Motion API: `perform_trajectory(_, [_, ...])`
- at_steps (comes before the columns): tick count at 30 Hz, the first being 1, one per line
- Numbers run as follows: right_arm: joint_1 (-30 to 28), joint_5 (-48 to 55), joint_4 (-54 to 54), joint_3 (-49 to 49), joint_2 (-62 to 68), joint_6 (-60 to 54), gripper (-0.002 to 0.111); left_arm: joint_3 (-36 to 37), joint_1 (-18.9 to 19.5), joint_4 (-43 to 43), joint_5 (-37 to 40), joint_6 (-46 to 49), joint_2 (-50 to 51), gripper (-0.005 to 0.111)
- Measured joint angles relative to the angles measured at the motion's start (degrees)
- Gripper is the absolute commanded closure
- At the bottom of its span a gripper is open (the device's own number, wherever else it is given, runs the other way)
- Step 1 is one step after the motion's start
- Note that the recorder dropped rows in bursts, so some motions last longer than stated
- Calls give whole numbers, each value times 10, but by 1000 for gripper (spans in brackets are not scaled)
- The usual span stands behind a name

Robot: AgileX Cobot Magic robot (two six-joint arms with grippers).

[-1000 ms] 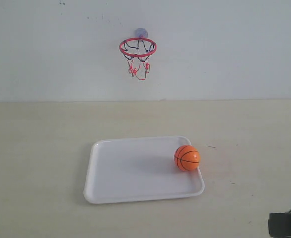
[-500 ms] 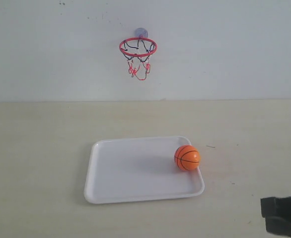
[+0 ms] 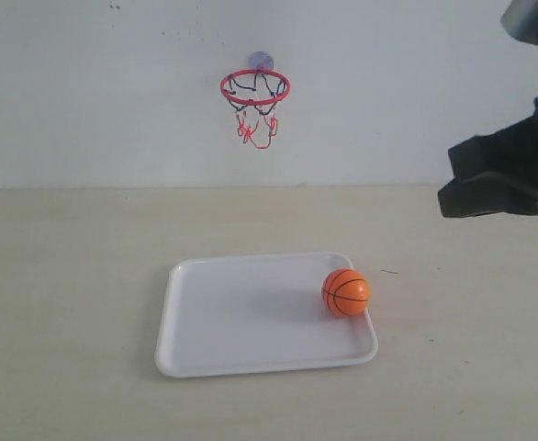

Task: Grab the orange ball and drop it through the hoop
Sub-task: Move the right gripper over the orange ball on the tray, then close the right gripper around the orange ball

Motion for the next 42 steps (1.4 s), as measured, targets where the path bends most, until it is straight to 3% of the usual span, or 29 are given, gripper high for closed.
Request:
perform_trajectory(5, [1, -9, -9, -9, 75, 5, 50, 0, 0, 0, 0, 0, 0, 103])
perform_trajectory(8, [14, -19, -14, -20, 122, 1, 41, 0, 0, 0, 0, 0, 0, 103])
perform_trajectory(15, [73, -37, -23, -81, 243, 4, 41, 0, 0, 0, 0, 0, 0, 103])
perform_trajectory(23, [74, -62, -49, -157, 360, 40, 41, 0, 0, 0, 0, 0, 0, 103])
perform_trajectory(42, [74, -120, -86, -164, 443, 65, 35, 0, 0, 0, 0, 0, 0, 103])
